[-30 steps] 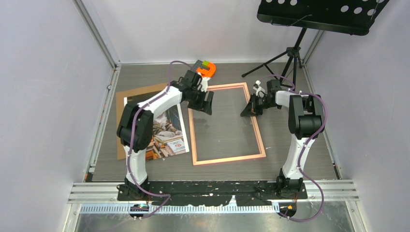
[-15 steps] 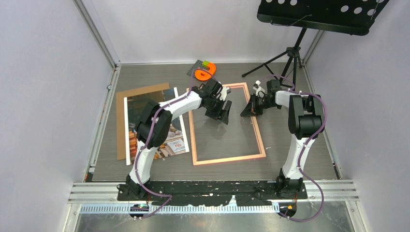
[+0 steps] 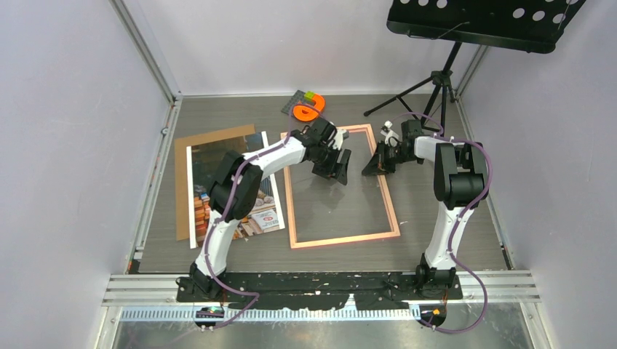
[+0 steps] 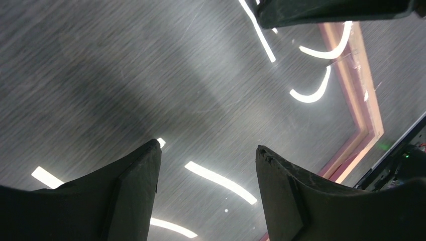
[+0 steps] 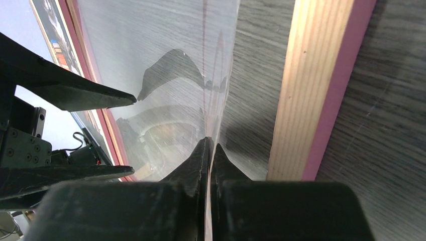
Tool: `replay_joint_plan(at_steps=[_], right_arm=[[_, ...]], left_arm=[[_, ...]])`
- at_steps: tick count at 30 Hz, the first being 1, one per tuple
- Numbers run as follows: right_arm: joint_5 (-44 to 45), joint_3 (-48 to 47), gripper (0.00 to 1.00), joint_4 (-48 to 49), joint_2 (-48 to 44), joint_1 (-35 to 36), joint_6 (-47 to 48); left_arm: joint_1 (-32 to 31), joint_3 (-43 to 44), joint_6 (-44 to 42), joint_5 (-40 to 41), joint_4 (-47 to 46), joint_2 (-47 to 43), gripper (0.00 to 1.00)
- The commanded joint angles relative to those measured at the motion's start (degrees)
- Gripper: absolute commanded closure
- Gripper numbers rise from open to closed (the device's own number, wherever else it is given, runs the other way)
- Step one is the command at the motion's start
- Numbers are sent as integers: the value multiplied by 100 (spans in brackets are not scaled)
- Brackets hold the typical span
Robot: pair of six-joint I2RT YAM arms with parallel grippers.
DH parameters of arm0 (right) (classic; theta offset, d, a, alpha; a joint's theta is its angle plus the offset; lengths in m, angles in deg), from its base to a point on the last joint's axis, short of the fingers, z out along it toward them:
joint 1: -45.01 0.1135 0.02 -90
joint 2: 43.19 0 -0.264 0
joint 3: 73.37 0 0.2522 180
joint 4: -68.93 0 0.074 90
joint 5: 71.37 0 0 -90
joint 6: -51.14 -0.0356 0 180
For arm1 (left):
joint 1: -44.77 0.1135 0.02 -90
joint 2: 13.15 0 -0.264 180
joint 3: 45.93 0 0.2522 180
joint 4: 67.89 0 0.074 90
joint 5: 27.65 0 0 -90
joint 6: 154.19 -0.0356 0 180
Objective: Put the photo into the frame
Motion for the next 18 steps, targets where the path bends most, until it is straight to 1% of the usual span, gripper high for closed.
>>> replay_joint_plan(at_steps=[1, 11, 18], right_arm=[[361, -36, 94, -130, -15, 113, 96], [362, -25, 94, -131, -18, 113, 95], [366, -35, 94, -132, -14, 114, 99]], left_arm=[[-100, 452, 118, -226, -276, 117, 32], [-191, 926, 400, -581, -267, 592, 32], [-211, 882, 515, -613, -317, 683, 32]])
